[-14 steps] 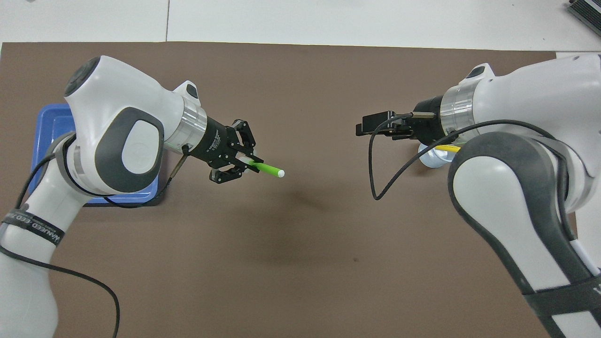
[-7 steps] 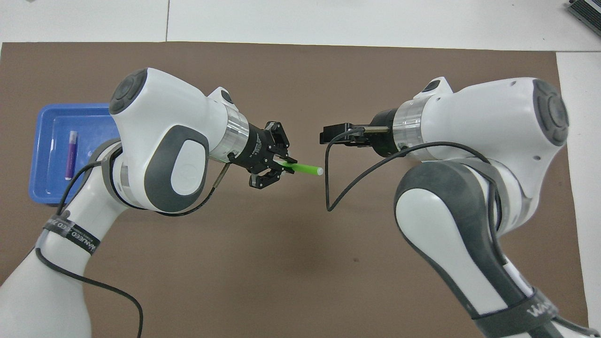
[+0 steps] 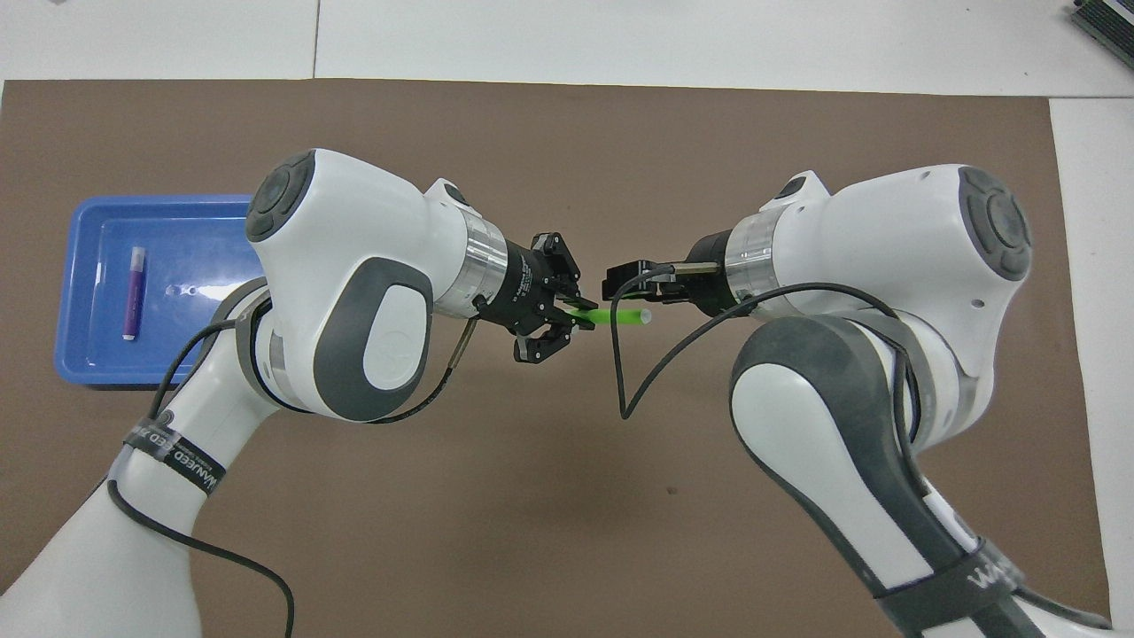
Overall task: Transfer and insert pens with both arms
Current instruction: 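Grasp the green pen's free end with the right gripper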
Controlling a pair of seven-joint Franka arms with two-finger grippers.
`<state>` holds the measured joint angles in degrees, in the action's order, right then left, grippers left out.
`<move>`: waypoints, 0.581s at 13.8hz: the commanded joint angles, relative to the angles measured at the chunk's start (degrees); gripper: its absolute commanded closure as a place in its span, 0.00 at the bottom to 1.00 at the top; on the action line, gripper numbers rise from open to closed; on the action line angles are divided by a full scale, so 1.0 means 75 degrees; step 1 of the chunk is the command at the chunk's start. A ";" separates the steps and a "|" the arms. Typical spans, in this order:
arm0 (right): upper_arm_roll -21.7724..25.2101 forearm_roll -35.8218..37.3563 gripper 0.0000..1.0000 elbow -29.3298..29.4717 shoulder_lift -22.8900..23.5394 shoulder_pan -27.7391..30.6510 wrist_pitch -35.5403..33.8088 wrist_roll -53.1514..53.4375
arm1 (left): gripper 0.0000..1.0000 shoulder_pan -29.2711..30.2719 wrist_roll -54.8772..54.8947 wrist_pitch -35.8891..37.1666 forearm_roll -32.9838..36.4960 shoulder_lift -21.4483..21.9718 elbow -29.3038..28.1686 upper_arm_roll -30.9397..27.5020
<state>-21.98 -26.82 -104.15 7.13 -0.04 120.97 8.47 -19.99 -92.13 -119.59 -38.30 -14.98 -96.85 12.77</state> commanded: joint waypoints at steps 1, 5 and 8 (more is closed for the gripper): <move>-0.0034 -0.0139 0.29 -0.0140 -0.0224 0.0204 -0.0378 -0.0192 | 1.00 -0.0054 -0.0138 -0.0179 -0.0481 0.0052 -0.0048 -0.0108; -0.0034 -0.0139 0.40 0.0046 -0.0224 0.0251 -0.0590 0.0286 | 1.00 -0.0018 -0.0150 -0.0203 -0.0589 0.0064 -0.0071 -0.0108; -0.0034 -0.0139 0.65 0.0164 -0.0212 0.0251 -0.0696 0.0512 | 1.00 -0.0018 -0.0138 -0.0179 -0.0577 0.0076 -0.0107 -0.0120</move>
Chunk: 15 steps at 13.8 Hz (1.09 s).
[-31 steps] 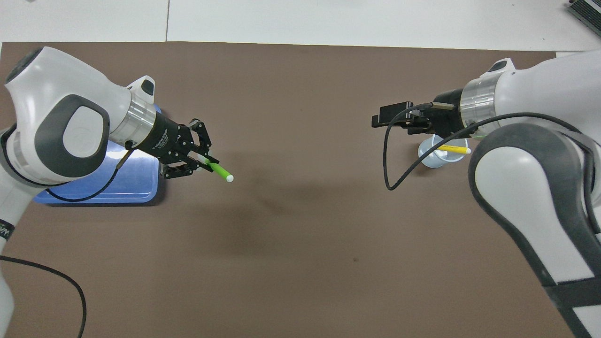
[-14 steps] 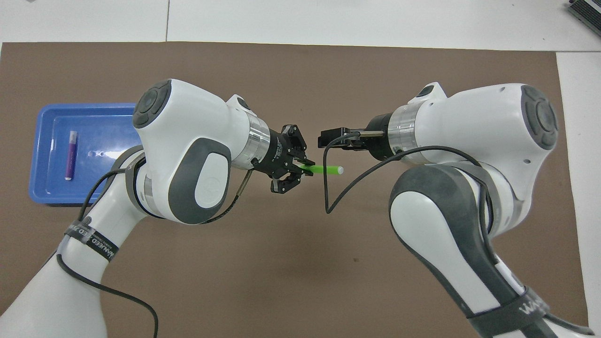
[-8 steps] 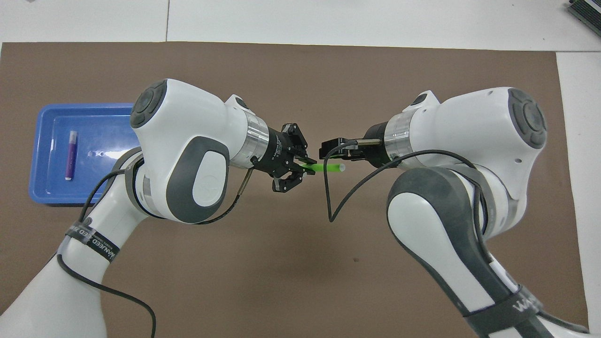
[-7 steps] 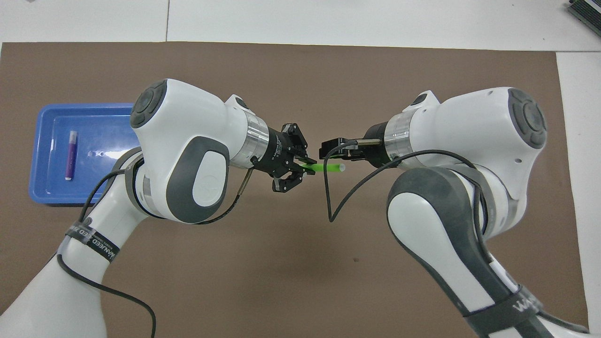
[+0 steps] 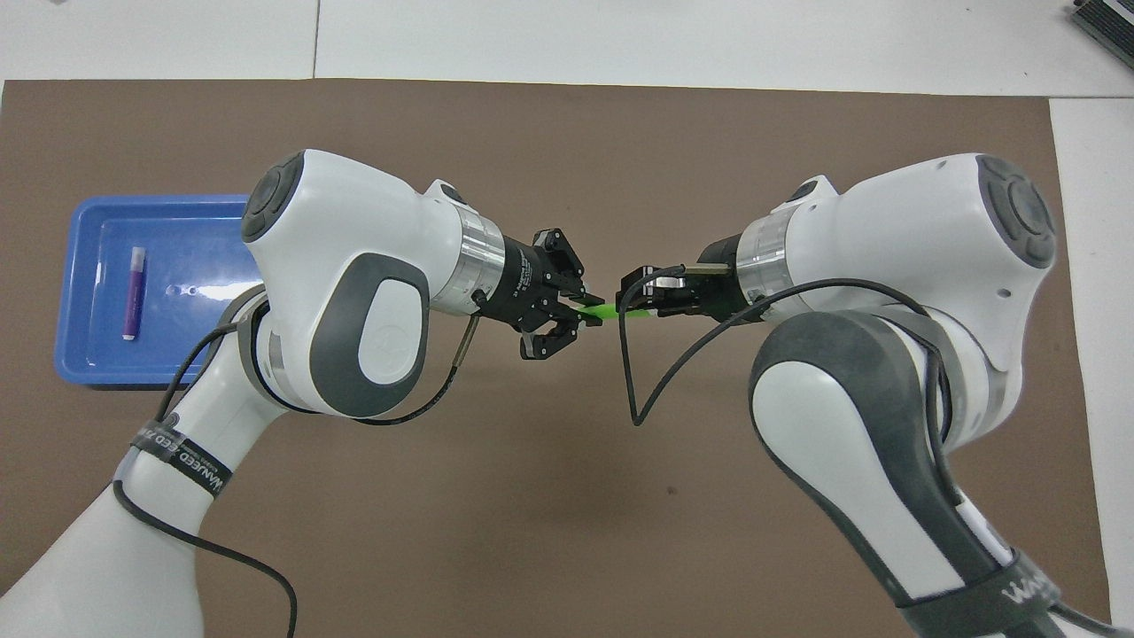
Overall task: Transfer and insert pens with both arms
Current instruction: 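Grasp the green pen's free end with the right gripper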
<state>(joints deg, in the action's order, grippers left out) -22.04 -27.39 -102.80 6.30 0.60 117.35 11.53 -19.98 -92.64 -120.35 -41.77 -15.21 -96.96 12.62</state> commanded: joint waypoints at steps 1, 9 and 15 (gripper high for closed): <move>-0.0026 -0.0063 0.72 -0.0005 -0.0101 0.0165 -0.0214 0.0114 | 1.00 -0.0019 -0.0070 -0.0067 -0.0114 0.0107 -0.0092 -0.0089; -0.0015 -0.0063 1.00 0.0136 -0.0101 0.0200 -0.0214 0.0173 | 1.00 -0.0007 -0.0047 0.0027 -0.0103 0.0130 -0.0103 -0.0112; 0.0021 -0.0028 1.00 0.0300 -0.0101 0.0482 -0.0436 0.0068 | 0.00 -0.0019 0.0175 0.0039 0.0014 0.0247 -0.0220 -0.0124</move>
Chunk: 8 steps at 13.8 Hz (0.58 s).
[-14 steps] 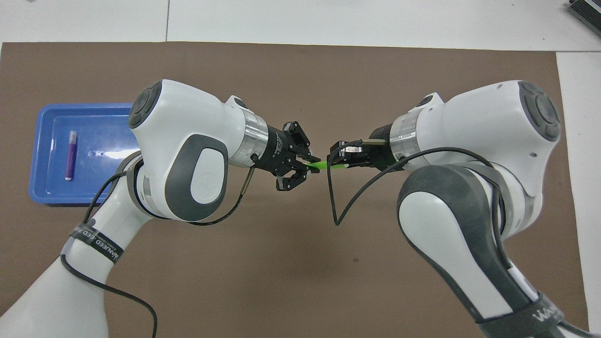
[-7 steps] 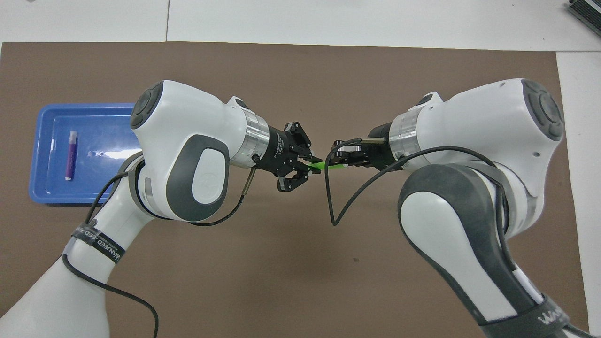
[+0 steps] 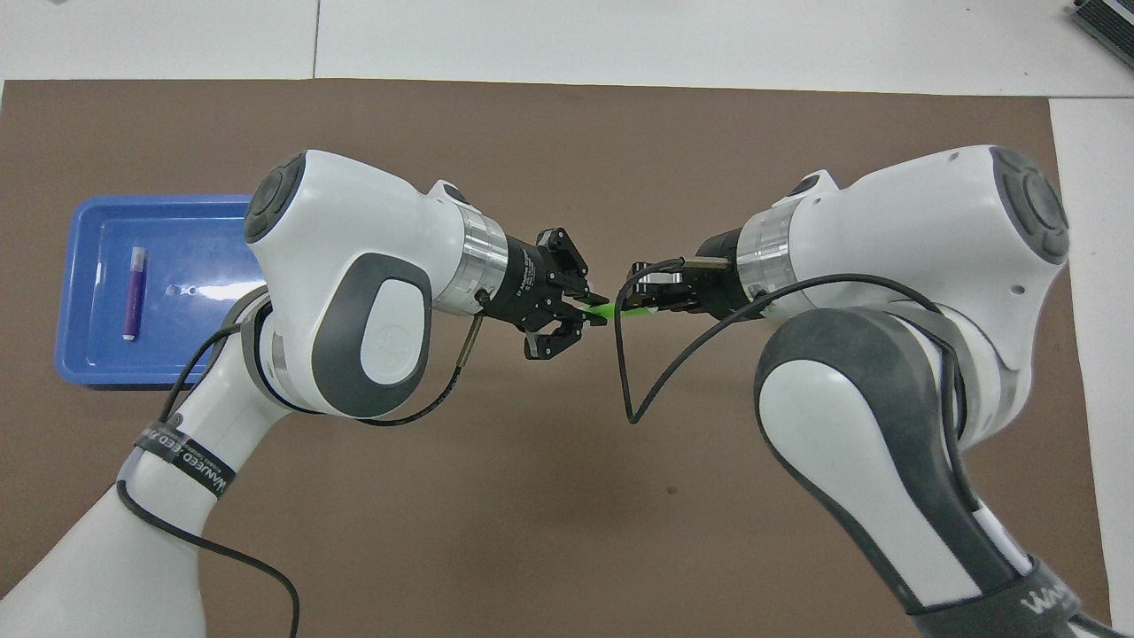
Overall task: Transfer and insert pens with both arms
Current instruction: 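Open the left gripper while the right gripper pulls the pen away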
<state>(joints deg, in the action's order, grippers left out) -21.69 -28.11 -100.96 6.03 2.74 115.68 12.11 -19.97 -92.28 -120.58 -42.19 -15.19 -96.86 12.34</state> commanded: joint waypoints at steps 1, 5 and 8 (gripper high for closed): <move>-0.0027 0.0091 1.00 0.0067 -0.0066 0.0221 -0.0213 -0.0044 | 0.00 -0.0022 0.0244 0.0070 0.0070 0.0302 -0.0303 -0.0098; 0.0009 0.0149 1.00 0.0125 -0.0136 0.0851 -0.0528 -0.1071 | 0.00 -0.0010 0.0351 0.0093 0.0070 0.0466 -0.0538 -0.0133; -0.0003 0.0570 1.00 0.0231 -0.0136 0.1847 -0.1068 -0.2897 | 0.00 -0.0010 0.0980 0.0351 0.0198 0.0607 -0.0679 -0.0133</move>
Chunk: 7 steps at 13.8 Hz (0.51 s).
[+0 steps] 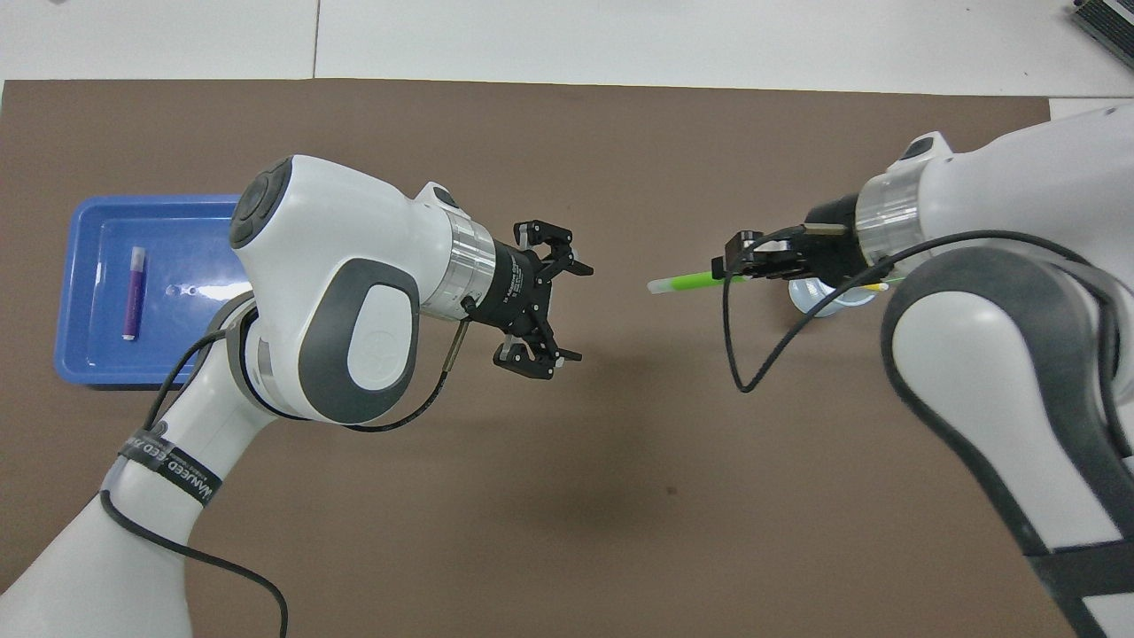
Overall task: Transfer and insert pens with both arms
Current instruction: 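Open the left gripper while the right gripper pulls the pen away, then insert the green pen into the cup while the left gripper returns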
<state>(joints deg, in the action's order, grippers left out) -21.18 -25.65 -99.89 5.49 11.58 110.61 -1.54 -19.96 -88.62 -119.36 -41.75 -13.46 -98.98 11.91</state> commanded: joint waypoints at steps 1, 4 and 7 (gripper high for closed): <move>-0.0059 0.0487 1.00 0.0088 -0.0064 0.0903 -0.0427 -0.1640 | 0.00 0.0001 0.0774 0.0188 0.0407 0.0388 -0.0489 -0.0088; -0.0071 0.1821 1.00 0.0088 -0.0075 0.1140 -0.0358 -0.2430 | 0.00 0.0071 0.1581 0.0572 0.2009 0.0610 -0.0864 -0.0088; -0.0071 0.2609 1.00 0.0135 -0.0099 0.1140 -0.0194 -0.2466 | 0.00 0.0211 0.2730 0.1371 0.3407 0.0681 -0.0865 -0.0088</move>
<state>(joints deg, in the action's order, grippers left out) -21.11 -9.33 -98.99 5.41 20.03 108.38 -19.11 -19.54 -73.86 -112.15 -21.25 -10.94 -103.38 11.36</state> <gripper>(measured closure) 0.789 0.000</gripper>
